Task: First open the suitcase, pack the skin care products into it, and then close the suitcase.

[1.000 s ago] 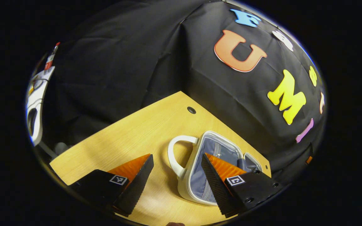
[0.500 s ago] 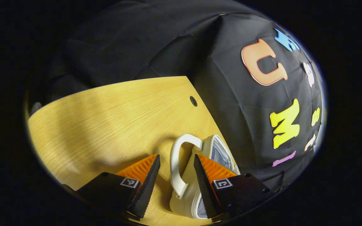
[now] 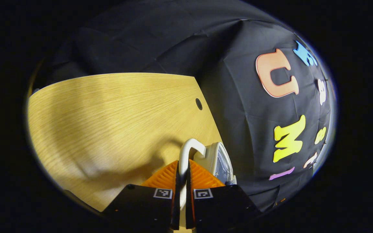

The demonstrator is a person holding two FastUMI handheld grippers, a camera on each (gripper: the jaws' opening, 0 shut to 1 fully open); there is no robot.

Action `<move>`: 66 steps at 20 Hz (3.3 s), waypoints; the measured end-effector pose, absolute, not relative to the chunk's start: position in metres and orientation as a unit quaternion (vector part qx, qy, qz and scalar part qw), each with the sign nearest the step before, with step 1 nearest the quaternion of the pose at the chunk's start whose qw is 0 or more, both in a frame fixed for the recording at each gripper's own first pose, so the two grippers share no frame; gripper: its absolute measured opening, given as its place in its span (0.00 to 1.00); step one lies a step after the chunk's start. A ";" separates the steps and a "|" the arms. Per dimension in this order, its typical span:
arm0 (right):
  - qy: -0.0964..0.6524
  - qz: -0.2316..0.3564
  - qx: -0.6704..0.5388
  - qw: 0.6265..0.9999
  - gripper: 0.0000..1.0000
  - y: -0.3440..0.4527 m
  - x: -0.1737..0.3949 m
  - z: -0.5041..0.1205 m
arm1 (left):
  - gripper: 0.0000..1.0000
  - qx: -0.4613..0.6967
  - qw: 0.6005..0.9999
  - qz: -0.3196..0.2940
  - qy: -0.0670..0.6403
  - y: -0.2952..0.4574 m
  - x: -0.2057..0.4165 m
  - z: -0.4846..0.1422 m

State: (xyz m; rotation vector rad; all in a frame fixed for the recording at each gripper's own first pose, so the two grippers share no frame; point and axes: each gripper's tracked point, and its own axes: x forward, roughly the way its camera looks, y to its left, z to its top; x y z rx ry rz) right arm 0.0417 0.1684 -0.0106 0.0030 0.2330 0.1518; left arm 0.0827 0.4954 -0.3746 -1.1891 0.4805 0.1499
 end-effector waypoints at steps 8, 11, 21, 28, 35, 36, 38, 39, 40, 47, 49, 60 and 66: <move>0.082 0.082 0.017 0.993 0.81 0.150 0.035 0.005 | 0.03 -0.449 0.871 0.058 0.193 0.489 0.090 -0.280; 0.074 0.095 0.024 0.992 0.80 0.142 0.024 0.008 | 0.03 -0.401 0.895 0.054 0.185 0.471 0.096 -0.237; 0.066 0.139 0.021 0.988 0.81 0.113 0.016 0.005 | 0.03 -0.296 0.944 0.016 0.146 0.364 0.091 -0.129; 0.075 0.162 0.023 0.984 0.80 0.096 0.021 -0.004 | 0.03 -0.246 0.958 0.010 0.145 0.289 0.092 -0.111; 0.079 0.176 0.016 0.981 0.80 0.083 0.029 -0.007 | 0.03 -0.202 0.965 -0.060 0.159 0.171 0.105 -0.121; 0.080 0.178 0.013 0.981 0.80 0.080 0.028 -0.009 | 0.03 -0.191 0.965 -0.070 0.167 0.154 0.108 -0.126; 0.083 0.179 0.011 0.980 0.80 0.073 0.028 -0.013 | 0.03 -0.174 0.962 -0.090 0.190 0.117 0.112 -0.141; 0.087 0.177 0.010 0.980 0.80 0.069 0.028 -0.016 | 0.03 -0.163 0.961 -0.096 0.201 0.104 0.113 -0.149; 0.090 0.176 0.012 0.980 0.80 0.065 0.030 -0.018 | 0.03 -0.146 0.960 -0.103 0.213 0.091 0.115 -0.160; 0.111 0.159 0.019 0.981 0.80 0.040 0.030 -0.037 | 0.04 -0.030 0.945 -0.118 0.303 0.026 0.115 -0.237; 0.114 0.151 0.022 0.982 0.80 0.034 0.031 -0.040 | 0.03 0.001 0.941 -0.113 0.319 0.019 0.114 -0.253; 0.112 0.104 0.039 0.988 0.80 -0.003 0.031 -0.039 | 0.09 0.046 0.917 -0.106 0.381 -0.009 0.111 -0.309; 0.100 0.062 0.035 0.992 0.80 -0.020 0.040 -0.026 | 0.83 0.017 0.930 -0.034 0.367 0.009 0.109 -0.267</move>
